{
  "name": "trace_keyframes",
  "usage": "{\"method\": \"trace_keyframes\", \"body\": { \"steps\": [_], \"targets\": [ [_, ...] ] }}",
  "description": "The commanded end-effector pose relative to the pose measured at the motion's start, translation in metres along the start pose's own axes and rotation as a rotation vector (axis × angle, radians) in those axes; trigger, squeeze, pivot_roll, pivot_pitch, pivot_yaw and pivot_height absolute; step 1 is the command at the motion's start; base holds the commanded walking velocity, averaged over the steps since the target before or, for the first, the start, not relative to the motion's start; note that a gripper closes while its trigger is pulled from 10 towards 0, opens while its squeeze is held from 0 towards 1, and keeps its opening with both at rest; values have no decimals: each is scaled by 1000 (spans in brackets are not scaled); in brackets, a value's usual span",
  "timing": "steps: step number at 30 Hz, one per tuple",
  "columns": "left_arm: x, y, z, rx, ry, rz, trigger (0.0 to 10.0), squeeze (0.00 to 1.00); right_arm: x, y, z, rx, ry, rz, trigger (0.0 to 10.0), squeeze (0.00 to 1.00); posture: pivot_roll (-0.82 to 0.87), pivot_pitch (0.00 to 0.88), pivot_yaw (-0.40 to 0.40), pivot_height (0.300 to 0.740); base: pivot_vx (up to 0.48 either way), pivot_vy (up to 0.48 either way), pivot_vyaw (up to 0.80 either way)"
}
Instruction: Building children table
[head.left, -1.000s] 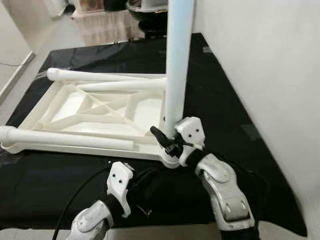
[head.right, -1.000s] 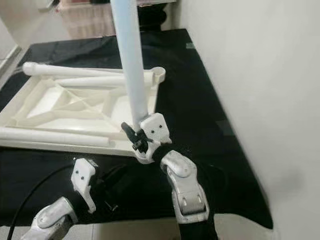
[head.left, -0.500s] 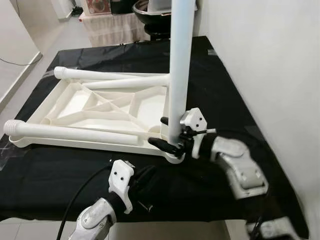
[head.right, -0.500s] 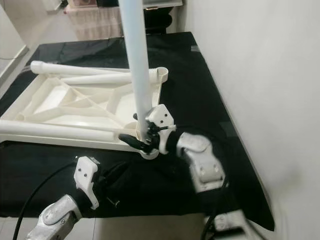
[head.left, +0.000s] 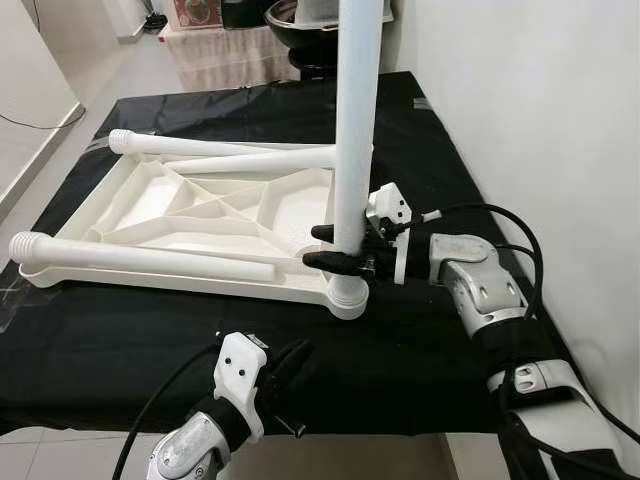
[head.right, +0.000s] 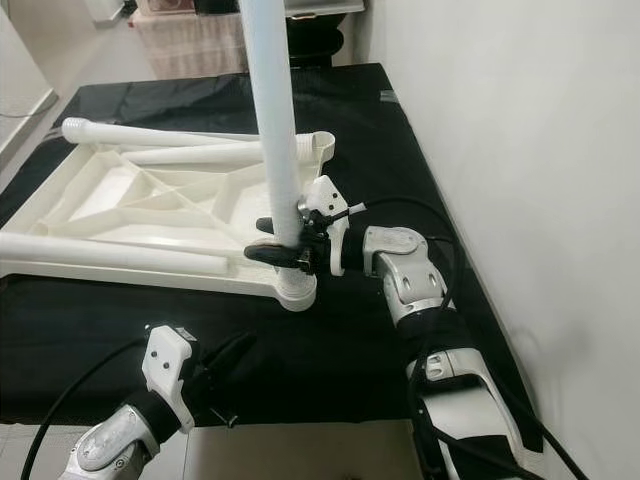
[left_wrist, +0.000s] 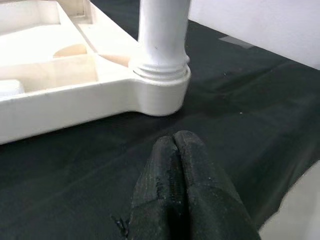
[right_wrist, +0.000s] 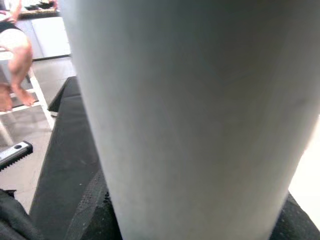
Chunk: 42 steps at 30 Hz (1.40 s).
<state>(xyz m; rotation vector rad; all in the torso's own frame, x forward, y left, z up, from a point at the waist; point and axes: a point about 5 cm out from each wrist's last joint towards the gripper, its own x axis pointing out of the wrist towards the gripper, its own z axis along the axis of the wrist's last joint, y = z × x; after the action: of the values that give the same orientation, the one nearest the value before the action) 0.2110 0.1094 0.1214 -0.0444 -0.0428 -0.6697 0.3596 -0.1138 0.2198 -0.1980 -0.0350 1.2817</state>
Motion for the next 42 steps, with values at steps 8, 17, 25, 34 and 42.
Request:
{"method": "trace_keyframes", "body": {
  "steps": [8, 17, 25, 34, 42],
  "targets": [
    [-6, -2, -2, -4, 34, -11, 10000, 0, -13, 2, -13, 20, 7, 4, 0, 0, 65, 234, 28, 740, 0, 0, 0],
    [-5, 4, 0, -3, 30, -12, 10000, 0, -13, 81, -68, 255, 112, -803, 0, 0, 10, 233, 50, 740, 0, 0, 0],
    [2, 11, -3, 2, 34, -13, 10000, 0, -2, 75, -71, 225, 97, -812, 7608, 0, 3, 185, 54, 740, 0, 0, 0],
    [8, 14, -4, 14, 27, 12, 10000, 0, 6, 56, -24, 156, -116, -470, 10000, 0, 17, 155, 37, 740, 0, 0, 0],
    [8, 11, -6, 13, 24, 6, 10000, 0, -31, 52, -5, -42, 20, -30, 10000, 0, 28, 155, 26, 740, 0, 0, 0]
  ]
}}
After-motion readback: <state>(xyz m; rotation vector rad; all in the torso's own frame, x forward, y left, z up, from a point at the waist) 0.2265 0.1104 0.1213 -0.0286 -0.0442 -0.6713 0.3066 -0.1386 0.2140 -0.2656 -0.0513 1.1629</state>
